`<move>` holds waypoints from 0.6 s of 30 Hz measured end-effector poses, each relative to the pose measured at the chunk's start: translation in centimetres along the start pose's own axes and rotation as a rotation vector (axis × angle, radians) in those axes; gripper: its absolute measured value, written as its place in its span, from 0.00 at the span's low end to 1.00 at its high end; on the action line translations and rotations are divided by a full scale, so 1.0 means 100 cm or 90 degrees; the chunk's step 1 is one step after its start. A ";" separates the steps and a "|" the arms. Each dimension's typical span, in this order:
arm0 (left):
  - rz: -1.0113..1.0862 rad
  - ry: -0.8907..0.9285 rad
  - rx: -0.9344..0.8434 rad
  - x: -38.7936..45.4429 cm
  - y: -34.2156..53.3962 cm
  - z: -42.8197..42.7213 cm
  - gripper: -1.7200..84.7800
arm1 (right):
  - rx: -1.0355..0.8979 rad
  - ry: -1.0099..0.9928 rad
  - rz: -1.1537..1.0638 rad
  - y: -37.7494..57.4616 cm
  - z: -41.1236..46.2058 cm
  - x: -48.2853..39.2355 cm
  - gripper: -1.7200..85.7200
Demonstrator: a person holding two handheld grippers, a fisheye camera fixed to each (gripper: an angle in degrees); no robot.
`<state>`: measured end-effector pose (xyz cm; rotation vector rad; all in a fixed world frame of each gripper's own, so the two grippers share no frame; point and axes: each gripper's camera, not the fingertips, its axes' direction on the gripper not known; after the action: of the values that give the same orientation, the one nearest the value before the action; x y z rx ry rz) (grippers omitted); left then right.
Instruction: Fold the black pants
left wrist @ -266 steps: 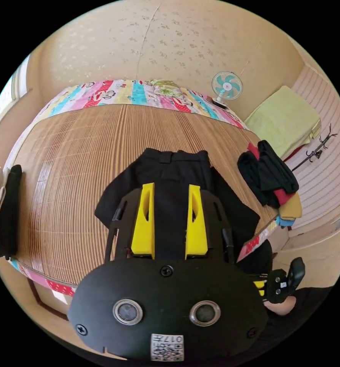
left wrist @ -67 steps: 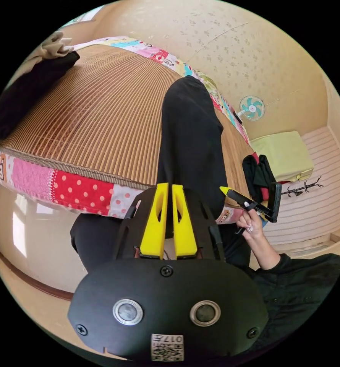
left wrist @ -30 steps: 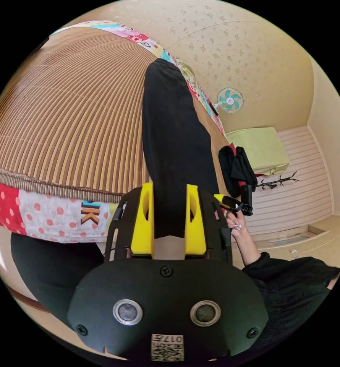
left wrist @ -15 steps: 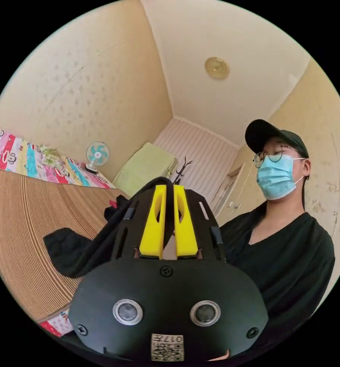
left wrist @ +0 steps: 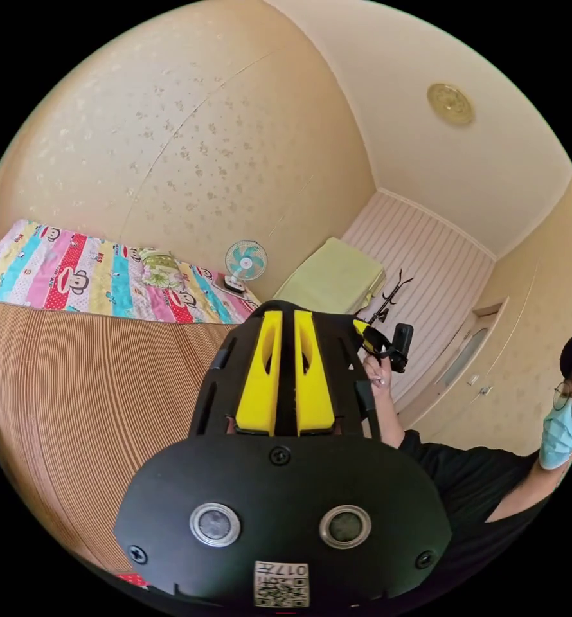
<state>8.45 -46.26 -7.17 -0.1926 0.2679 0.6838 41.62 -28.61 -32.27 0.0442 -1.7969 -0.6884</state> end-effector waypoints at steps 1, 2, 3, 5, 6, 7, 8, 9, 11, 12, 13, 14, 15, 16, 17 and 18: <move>0.028 -0.022 0.002 0.000 0.009 0.000 0.06 | -0.001 -0.013 0.008 0.007 0.008 0.005 0.04; 0.041 -0.029 0.005 0.000 0.016 0.000 0.06 | 0.000 -0.031 0.004 0.022 0.013 0.006 0.04; 0.054 -0.035 0.001 -0.003 0.037 0.000 0.07 | -0.001 -0.038 0.002 0.033 0.017 0.006 0.04; 0.045 -0.051 -0.042 -0.016 0.083 0.006 0.07 | -0.060 -0.049 0.011 0.098 0.035 0.008 0.04; 0.020 -0.055 -0.084 -0.029 0.124 0.011 0.07 | -0.083 -0.050 0.015 0.119 0.040 0.009 0.04; -0.011 -0.057 -0.144 -0.044 0.171 0.019 0.08 | -0.140 -0.058 0.027 0.167 0.049 0.012 0.05; -0.029 -0.056 -0.178 -0.052 0.196 0.024 0.08 | -0.220 -0.079 0.045 0.219 0.059 0.017 0.06; -0.078 -0.055 -0.244 -0.067 0.250 0.032 0.09 | -0.268 -0.095 0.066 0.248 0.064 0.021 0.06; -0.185 -0.082 -0.333 -0.089 0.326 0.038 0.10 | -0.464 -0.036 0.201 0.353 0.082 0.035 0.08; -0.247 -0.117 -0.377 -0.098 0.372 0.036 0.10 | -0.497 -0.014 0.229 0.372 0.083 0.035 0.08; -0.290 -0.123 -0.399 -0.102 0.405 0.031 0.10 | -0.519 0.025 0.271 0.396 0.079 0.033 0.09; -0.304 -0.122 -0.400 -0.102 0.417 0.027 0.09 | -0.481 0.025 0.294 0.399 0.072 0.030 0.10; -0.321 -0.129 -0.390 -0.099 0.431 0.018 0.09 | -0.452 0.021 0.300 0.395 0.069 0.029 0.11; -0.326 -0.155 -0.371 -0.095 0.433 0.010 0.09 | -0.387 0.027 0.305 0.380 0.064 0.029 0.12; -0.324 -0.169 -0.359 -0.093 0.431 0.007 0.09 | -0.330 0.044 0.296 0.362 0.064 0.032 0.14; -0.312 -0.193 -0.335 -0.089 0.423 0.002 0.09 | -0.311 0.053 0.285 0.352 0.067 0.033 0.16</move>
<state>-25.36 -19.37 -8.00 -0.6282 -0.2538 0.2741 45.28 2.15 -13.97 -0.6283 -1.4464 -0.7636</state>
